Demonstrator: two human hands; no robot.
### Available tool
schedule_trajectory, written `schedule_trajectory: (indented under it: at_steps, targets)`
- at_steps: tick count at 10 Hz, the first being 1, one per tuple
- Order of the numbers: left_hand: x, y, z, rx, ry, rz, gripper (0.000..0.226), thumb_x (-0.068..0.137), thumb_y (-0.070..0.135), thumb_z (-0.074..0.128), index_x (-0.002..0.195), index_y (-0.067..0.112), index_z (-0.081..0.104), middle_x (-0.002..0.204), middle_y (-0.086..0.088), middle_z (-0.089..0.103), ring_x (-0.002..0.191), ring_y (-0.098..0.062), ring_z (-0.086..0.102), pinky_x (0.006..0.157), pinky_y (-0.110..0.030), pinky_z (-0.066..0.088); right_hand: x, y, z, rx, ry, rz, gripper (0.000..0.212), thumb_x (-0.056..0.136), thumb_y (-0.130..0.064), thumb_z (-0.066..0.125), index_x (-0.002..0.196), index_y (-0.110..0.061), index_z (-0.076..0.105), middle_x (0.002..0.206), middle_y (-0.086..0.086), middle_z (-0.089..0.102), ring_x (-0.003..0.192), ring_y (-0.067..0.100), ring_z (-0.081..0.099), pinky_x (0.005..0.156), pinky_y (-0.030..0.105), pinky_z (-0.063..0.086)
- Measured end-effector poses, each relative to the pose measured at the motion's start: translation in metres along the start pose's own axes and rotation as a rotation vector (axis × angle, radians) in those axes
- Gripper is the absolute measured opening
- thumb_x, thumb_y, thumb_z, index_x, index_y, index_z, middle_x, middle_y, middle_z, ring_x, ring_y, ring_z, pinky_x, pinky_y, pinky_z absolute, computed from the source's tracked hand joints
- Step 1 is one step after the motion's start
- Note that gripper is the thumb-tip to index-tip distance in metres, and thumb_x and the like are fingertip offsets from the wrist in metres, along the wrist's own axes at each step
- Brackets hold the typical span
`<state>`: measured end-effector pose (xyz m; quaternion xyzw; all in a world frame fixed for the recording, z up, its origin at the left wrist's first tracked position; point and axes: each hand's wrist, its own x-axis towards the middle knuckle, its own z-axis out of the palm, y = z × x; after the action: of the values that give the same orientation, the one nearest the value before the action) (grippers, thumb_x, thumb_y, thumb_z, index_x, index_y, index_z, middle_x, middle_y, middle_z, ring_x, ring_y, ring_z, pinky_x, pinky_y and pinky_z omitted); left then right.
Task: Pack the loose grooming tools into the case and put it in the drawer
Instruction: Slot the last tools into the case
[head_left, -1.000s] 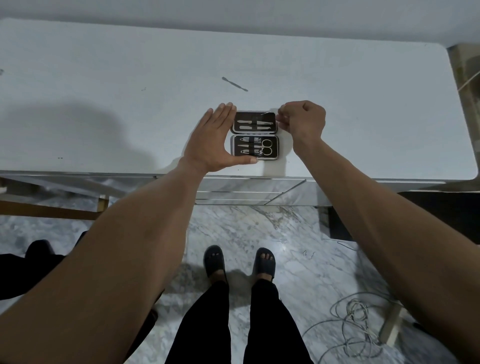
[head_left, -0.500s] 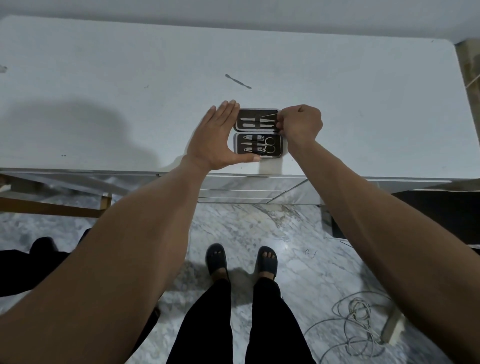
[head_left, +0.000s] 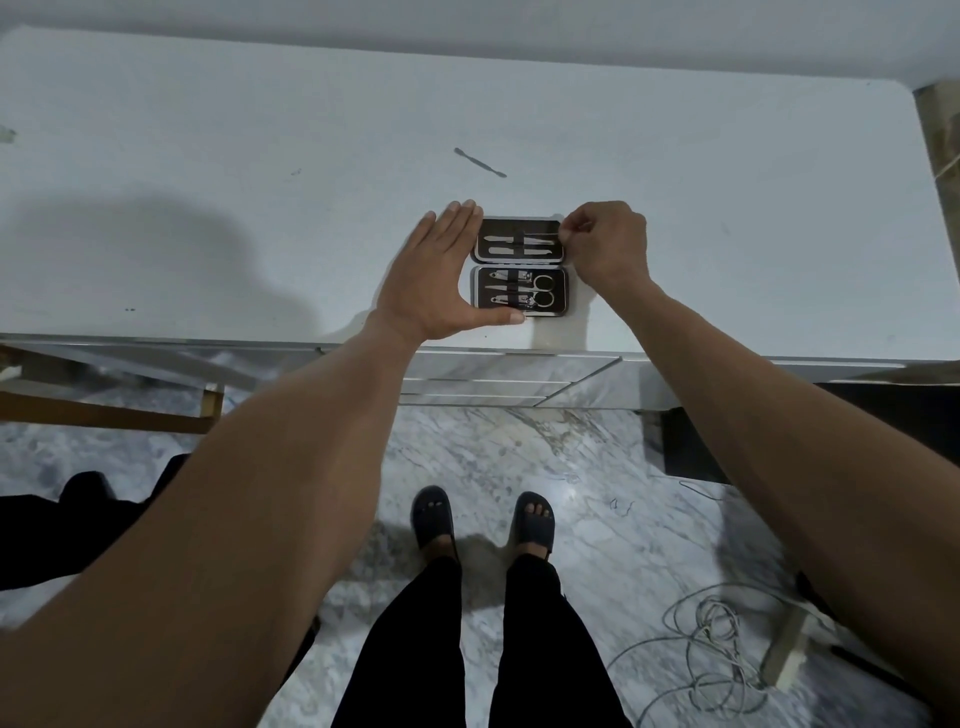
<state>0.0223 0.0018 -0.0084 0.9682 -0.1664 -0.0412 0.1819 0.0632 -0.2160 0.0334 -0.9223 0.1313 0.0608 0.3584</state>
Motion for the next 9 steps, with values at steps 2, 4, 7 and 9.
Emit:
schedule_trajectory:
  at_steps: [2,4,7,9]
  targets:
    - [0.0001,0.0,0.0001,0.008,-0.003,0.0,0.141,0.066,0.103,0.046,0.167,0.008,0.015,0.175,-0.005,0.014,0.163,-0.017,0.008,0.133,-0.041,0.005,0.0037,0.0033,-0.0029,-0.093,-0.009,-0.084,0.013,0.086,-0.013,0.062,0.088,-0.016,0.075,0.09,0.005,0.073,0.084,0.019,0.065,0.075,0.027,0.049]
    - [0.0006,0.0002,0.0005,0.019,-0.004,-0.003,0.141,0.067,0.103,0.045,0.167,0.008,0.015,0.175,-0.005,0.014,0.163,-0.017,0.008,0.133,-0.04,0.004,0.0051,0.0013,0.0003,-0.172,-0.017,-0.169,0.015,0.085,-0.01,0.061,0.089,-0.014,0.075,0.09,0.008,0.074,0.09,0.024,0.066,0.079,0.031,0.052]
    - [0.0006,0.0,0.0003,0.014,-0.005,-0.003,0.141,0.067,0.102,0.047,0.167,0.008,0.014,0.175,-0.005,0.013,0.163,-0.016,0.006,0.133,-0.04,0.004,0.0062,0.0063,-0.0048,-0.145,0.001,-0.147,0.02,0.085,-0.007,0.055,0.088,-0.012,0.075,0.091,0.007,0.073,0.088,0.022,0.065,0.077,0.031,0.051]
    - [0.0007,0.0,0.0001,0.011,-0.003,-0.001,0.142,0.066,0.104,0.044,0.167,0.008,0.014,0.175,-0.005,0.014,0.163,-0.016,0.007,0.133,-0.04,0.004,0.0093,0.0097,-0.003,-0.113,-0.001,-0.125,0.017,0.086,-0.01,0.057,0.088,-0.012,0.074,0.09,0.006,0.073,0.083,0.02,0.063,0.07,0.023,0.039]
